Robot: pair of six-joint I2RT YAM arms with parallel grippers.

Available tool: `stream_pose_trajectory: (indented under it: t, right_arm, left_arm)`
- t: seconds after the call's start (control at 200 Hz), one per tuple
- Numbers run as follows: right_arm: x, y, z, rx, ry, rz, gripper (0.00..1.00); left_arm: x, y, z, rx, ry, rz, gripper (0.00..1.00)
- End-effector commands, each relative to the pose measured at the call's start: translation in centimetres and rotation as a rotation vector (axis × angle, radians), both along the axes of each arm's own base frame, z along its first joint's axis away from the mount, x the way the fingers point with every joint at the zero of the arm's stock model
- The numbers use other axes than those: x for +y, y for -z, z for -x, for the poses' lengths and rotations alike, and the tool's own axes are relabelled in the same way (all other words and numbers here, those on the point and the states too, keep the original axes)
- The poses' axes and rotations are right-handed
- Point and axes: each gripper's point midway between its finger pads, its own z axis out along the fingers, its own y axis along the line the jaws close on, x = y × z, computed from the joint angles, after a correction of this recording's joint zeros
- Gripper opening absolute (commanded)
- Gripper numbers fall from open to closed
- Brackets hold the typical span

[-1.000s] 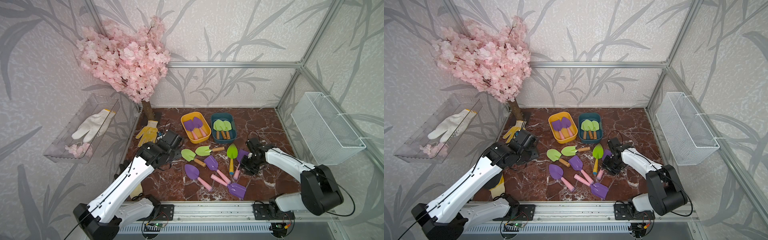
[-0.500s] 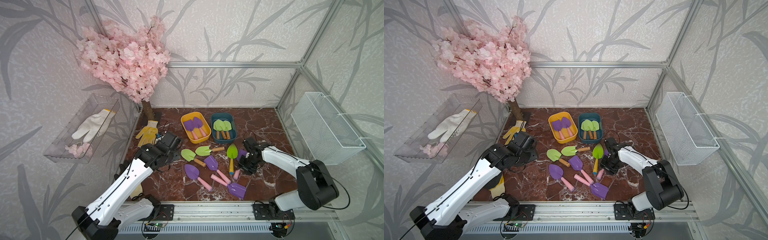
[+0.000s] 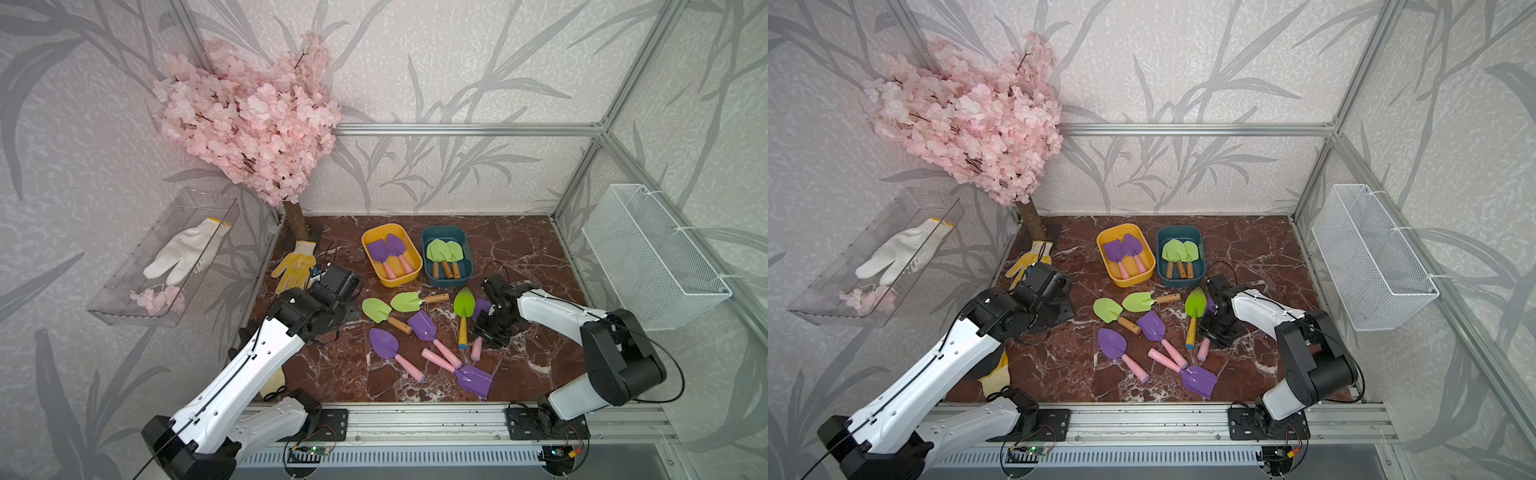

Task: Sort the small shovels by color and place them into the storage box
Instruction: Pick up the shovel from the center of the board.

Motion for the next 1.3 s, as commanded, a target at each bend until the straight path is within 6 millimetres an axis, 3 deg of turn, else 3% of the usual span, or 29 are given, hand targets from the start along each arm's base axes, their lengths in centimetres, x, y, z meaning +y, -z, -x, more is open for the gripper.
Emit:
stream_pose_trajectory:
  t: [0.0, 0.32, 0.5, 0.74, 0.945, 1.14, 1.295]
  right_arm:
    - [0.0, 0.1, -0.6, -0.014, -0.004, 0.018, 0.38]
    - [-0.4, 0.2, -0.8, -0.024, -0.006, 0.042, 0.23]
    - [-1.5, -1.9, -1.3, -0.074, -0.050, 0.088, 0.16]
    - [-3.4, -7.8, -2.9, -0.200, -0.217, 0.197, 0.07]
    - [-3.3, -13.8, -5.8, -0.357, -0.456, 0.287, 0.06]
    - [-1.0, -19.7, -9.1, -0.551, -0.596, 0.298, 0.06]
    - [2.8, -23.0, -12.2, -0.691, -0.716, 0.288, 0.08]
  left_arm:
    - [0.5, 0.2, 0.5, 0.010, -0.002, -0.011, 0.55]
    - [0.6, 0.1, 0.6, 0.012, -0.004, -0.017, 0.55]
    - [0.6, 0.0, 0.5, 0.012, -0.002, -0.016, 0.55]
    - [0.3, -0.3, 0.2, 0.022, 0.015, -0.025, 0.55]
    - [0.0, -0.4, 0.0, 0.019, 0.018, -0.017, 0.55]
    - [0.1, -0.7, 0.1, 0.012, 0.013, -0.011, 0.55]
    - [0.1, -0.9, 0.1, 0.013, 0.014, -0.011, 0.55]
